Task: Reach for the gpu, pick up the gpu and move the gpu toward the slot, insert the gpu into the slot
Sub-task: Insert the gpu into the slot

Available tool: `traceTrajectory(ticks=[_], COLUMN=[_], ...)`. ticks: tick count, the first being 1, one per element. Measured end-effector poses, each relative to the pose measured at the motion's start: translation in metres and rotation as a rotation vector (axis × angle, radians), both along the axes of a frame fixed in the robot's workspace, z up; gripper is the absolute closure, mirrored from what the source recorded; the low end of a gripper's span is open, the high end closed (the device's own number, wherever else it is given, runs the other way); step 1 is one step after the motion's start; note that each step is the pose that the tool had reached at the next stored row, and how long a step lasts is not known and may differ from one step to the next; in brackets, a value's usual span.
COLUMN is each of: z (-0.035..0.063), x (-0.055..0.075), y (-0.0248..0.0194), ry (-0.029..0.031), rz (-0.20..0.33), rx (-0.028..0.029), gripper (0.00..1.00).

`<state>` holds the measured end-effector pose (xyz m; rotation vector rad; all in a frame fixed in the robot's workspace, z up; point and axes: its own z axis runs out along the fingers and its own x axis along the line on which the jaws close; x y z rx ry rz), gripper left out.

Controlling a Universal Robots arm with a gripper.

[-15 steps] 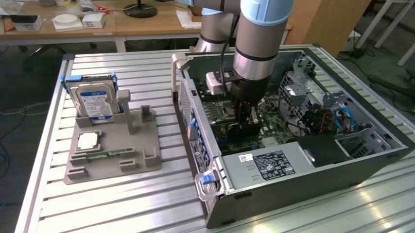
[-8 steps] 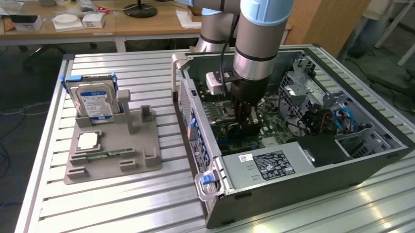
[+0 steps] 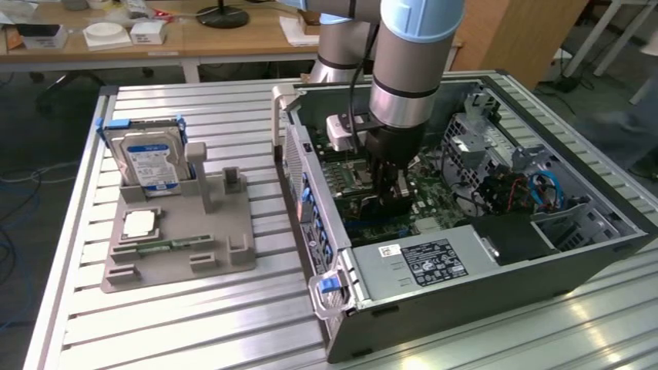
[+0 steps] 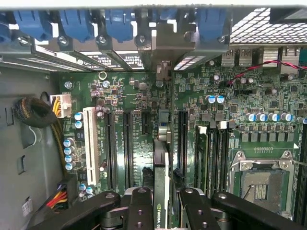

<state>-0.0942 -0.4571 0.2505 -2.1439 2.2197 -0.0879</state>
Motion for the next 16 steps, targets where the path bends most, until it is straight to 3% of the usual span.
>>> traceTrajectory(ticks=[12,16], z=[0.0002,0.0042], x=[0.0,0.0], y=[0.0,0.0], ry=[0.0,0.0001], rz=[0.0,0.0], rx=[-0.0001,-0.0002], gripper=[0.74,0.74])
